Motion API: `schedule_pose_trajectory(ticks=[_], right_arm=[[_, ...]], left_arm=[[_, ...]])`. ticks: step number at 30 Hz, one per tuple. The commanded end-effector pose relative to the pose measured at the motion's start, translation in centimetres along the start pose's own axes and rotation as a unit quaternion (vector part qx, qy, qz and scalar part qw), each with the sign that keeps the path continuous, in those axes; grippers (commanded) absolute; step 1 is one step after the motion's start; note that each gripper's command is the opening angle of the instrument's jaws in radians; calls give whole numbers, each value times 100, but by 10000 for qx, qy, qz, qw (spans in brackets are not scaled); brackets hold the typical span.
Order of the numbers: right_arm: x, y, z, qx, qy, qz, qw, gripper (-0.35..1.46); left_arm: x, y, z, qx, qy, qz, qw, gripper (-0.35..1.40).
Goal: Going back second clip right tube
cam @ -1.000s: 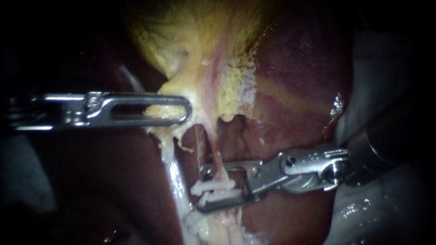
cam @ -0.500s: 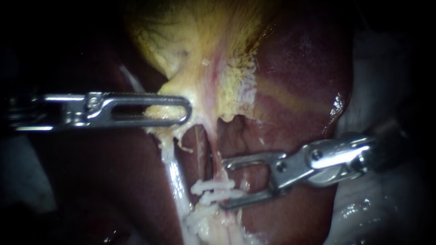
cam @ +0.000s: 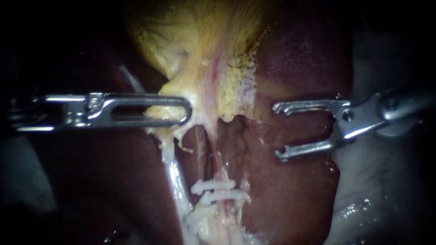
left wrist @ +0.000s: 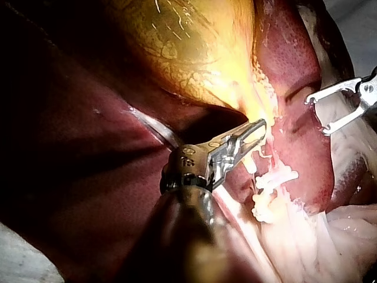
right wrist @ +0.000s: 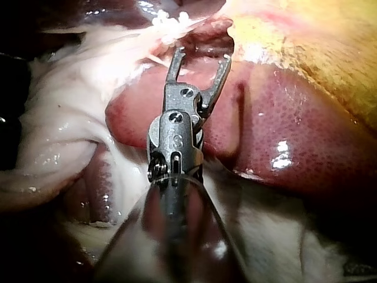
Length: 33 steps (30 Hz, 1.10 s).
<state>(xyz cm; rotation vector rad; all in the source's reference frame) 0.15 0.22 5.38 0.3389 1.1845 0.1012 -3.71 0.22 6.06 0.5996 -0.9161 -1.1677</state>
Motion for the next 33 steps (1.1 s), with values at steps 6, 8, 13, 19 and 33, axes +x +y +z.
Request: schedule_pose_trajectory(ticks=[6,8,13,19,33], right_arm=[[-1,0,1,-5,11,2,10000,50],[-1,-1,2,-5,11,1,10000,50],[-1,-1,2,-5,11,1,10000,50],[0,-2,2,-9,25,2,10000,50],[1,-2,3,-27,19,4,10000,50]], left_arm=[[8,14,25,21,26,46,10000,-35],[10,20,36,12,52,63,10000,-35],[17,36,62,-6,87,108,9999,-35],[27,51,83,-27,176,160,9997,-35],[29,52,87,-38,204,165,9996,-35]])
